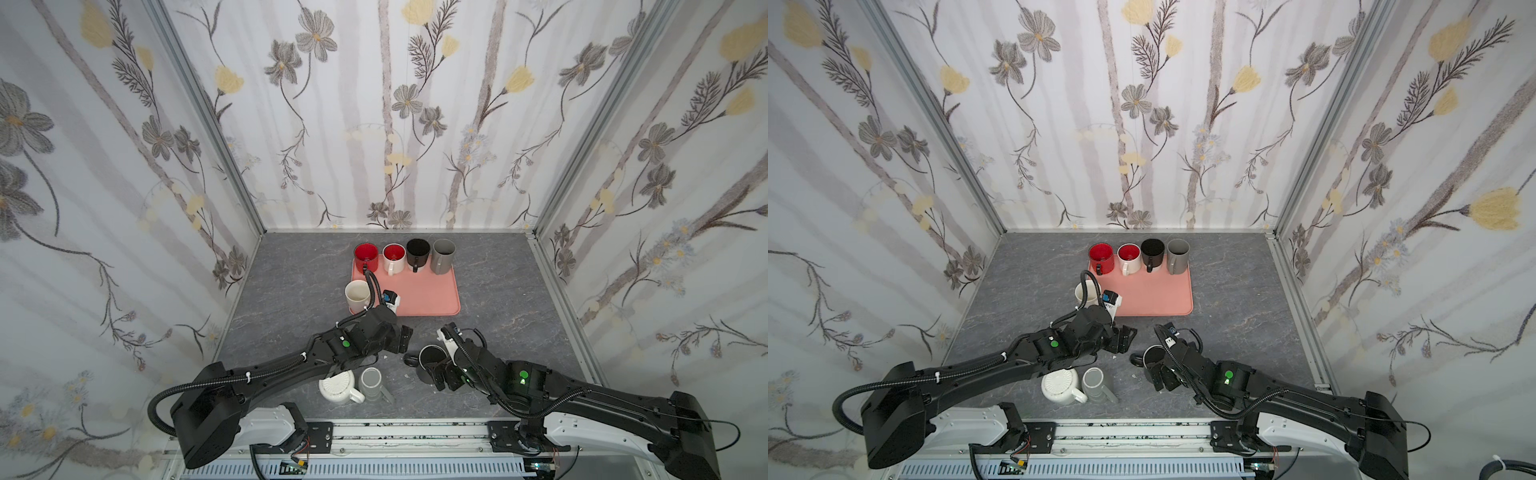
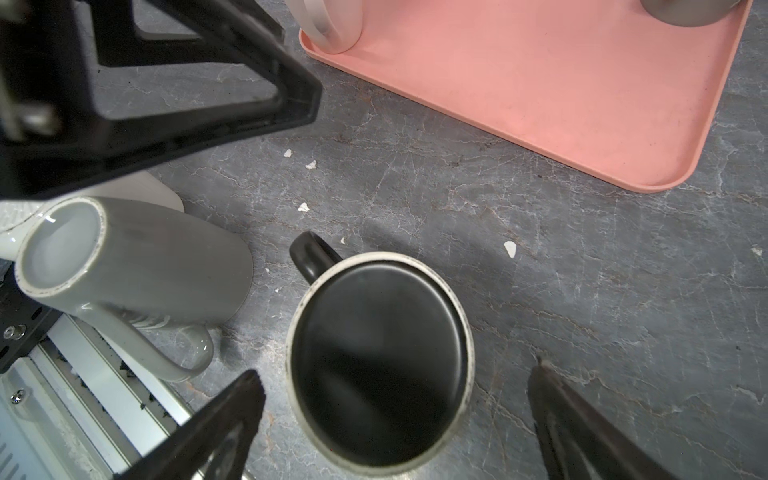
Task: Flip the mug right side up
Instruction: 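Lift the black mug while the left gripper moves over it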
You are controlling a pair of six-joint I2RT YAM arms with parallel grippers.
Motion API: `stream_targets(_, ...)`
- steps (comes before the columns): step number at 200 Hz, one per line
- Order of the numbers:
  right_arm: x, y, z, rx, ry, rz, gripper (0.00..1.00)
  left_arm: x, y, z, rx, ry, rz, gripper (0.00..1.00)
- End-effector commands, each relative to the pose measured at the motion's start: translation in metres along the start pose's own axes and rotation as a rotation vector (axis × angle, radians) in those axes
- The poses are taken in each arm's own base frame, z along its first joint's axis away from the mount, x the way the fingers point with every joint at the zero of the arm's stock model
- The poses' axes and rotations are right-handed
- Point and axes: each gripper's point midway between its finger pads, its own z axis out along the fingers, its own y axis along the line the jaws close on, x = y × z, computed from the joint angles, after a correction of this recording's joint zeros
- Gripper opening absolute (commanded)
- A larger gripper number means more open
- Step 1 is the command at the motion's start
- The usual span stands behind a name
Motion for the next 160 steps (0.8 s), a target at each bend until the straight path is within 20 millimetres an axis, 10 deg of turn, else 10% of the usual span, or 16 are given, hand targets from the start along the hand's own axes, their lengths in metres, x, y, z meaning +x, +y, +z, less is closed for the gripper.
stream_targets(1,0.005,-0.004,-0.002,0.008,0.007,0.022,0.98,0.007,0.007,0.009,-0.069,0.034,0.05,0.77)
stream_targets(64,-0.008,-0.011,-0.012,0.031,-0.068,0.044,0.98,0.036,-0.006,0.03,-0.092,0.146,0.132,0.76)
stream_targets(160,-0.042,-0.041,-0.036,0.165,-0.25,0.101,0.99,0.07,-0.051,0.01,0.013,0.243,0.196,0.68)
